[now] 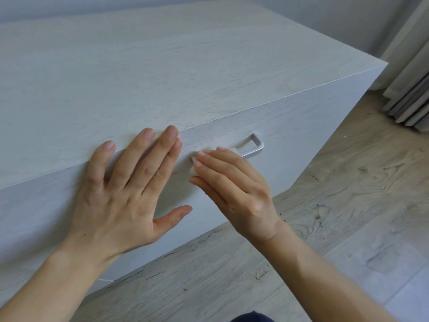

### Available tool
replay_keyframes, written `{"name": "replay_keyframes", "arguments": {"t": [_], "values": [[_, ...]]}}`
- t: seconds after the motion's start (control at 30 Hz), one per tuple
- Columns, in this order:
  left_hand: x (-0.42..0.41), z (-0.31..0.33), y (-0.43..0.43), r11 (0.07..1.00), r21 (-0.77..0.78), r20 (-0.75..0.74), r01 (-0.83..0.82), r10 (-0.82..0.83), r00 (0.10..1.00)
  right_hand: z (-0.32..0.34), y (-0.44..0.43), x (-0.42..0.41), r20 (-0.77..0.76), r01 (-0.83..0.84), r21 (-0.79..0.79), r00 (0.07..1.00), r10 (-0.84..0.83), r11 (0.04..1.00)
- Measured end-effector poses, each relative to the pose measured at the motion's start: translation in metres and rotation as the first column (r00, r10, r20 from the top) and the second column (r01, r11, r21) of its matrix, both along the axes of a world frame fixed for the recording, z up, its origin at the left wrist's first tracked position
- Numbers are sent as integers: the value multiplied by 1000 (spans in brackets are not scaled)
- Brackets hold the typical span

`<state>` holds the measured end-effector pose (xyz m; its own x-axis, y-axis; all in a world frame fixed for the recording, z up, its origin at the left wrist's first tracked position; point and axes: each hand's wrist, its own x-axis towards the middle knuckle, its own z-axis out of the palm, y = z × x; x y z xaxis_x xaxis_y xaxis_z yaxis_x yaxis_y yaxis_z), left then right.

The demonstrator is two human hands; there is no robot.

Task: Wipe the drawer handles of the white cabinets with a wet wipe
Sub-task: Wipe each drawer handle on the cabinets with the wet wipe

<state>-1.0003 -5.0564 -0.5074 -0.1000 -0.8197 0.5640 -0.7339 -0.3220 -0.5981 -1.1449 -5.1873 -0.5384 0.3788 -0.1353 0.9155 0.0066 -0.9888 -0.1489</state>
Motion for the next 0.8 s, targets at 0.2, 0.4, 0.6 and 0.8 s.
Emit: {"name": "replay_keyframes", "arguments": {"t": [0.2, 0.4, 0.6, 0.8], "values": [[0, 1, 1, 1000, 4, 6, -11, 11, 1000, 5, -19, -21, -15, 67, -34, 998, -68, 997], [0, -1, -1, 1000, -19, 11, 14, -13, 1000, 0, -7, -12, -33, 48, -29, 998, -49, 998], [2, -2, 0, 998, -42, -13, 42, -43, 999, 7, -24, -23, -91, 25, -128, 995, -36, 992], [2, -2, 0, 999, -25, 10, 24, -23, 1000, 2, -8, -5, -43, -8, -97, 999, 4, 995]]}}
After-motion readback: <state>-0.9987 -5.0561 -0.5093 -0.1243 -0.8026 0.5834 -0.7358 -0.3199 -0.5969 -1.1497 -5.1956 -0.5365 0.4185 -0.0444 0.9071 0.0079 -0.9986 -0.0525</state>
